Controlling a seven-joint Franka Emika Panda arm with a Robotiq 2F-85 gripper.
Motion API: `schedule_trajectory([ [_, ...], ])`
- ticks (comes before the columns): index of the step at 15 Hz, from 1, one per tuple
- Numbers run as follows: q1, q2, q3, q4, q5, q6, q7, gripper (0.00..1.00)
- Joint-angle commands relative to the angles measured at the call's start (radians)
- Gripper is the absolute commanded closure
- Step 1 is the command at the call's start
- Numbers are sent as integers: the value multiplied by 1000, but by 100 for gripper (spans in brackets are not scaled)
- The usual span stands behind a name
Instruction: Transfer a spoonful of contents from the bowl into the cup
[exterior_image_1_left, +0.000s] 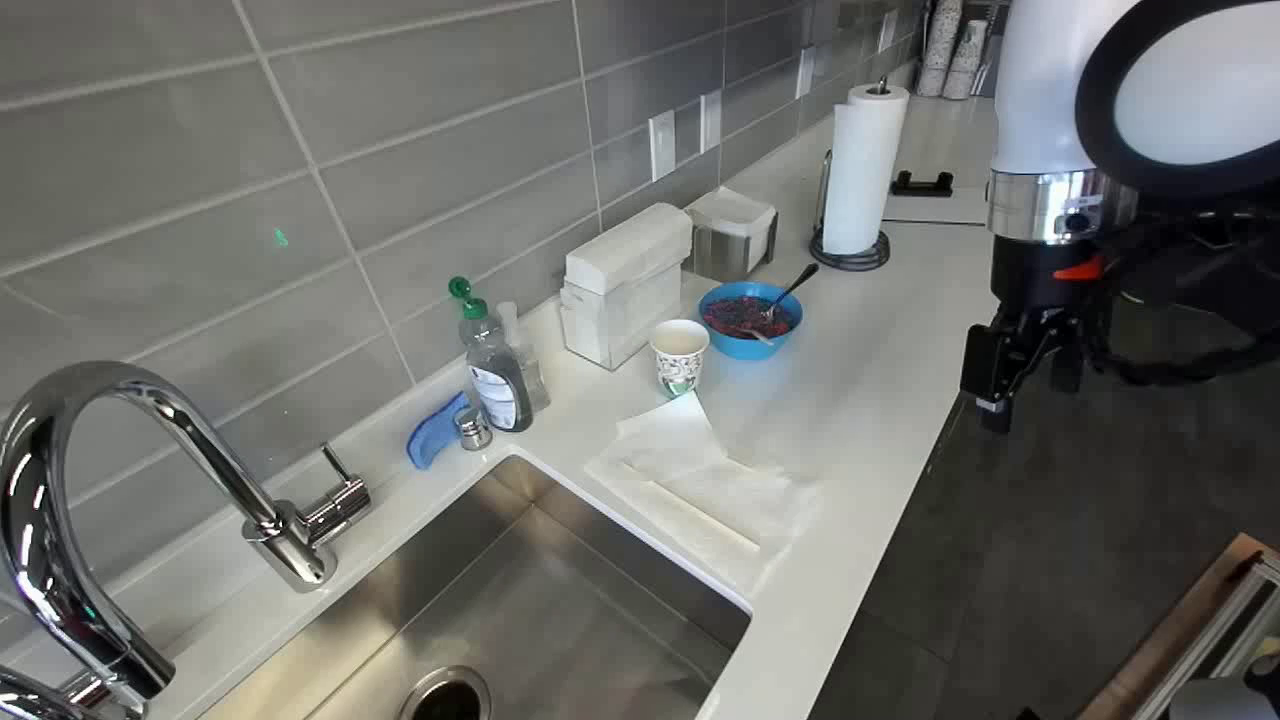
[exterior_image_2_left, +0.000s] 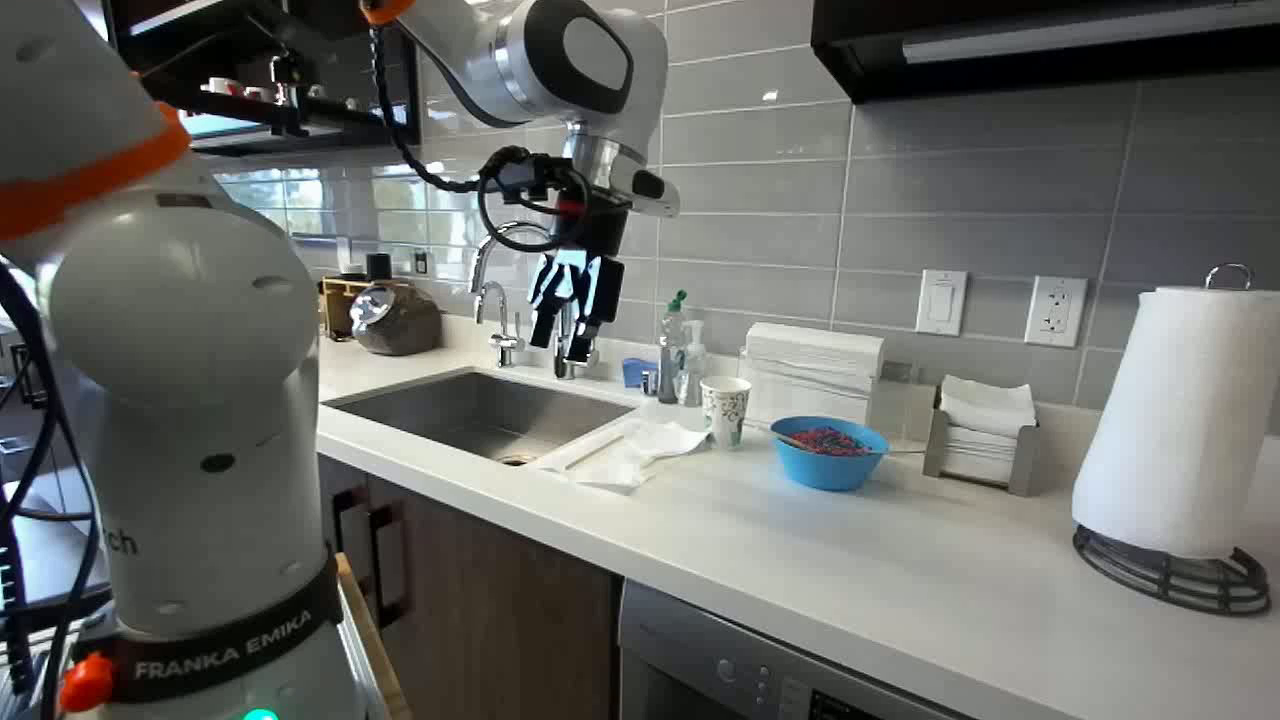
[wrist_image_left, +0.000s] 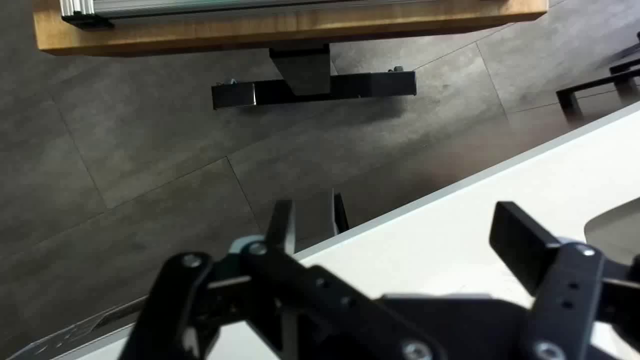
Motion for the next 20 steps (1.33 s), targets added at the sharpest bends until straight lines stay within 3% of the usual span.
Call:
schedule_trajectory([
  [1, 2, 0, -2, 2, -1, -3, 1, 0],
  [14, 2, 0, -2, 2, -1, -3, 1, 0],
  [20, -9, 201, -20, 187, 206, -6, 126, 0],
])
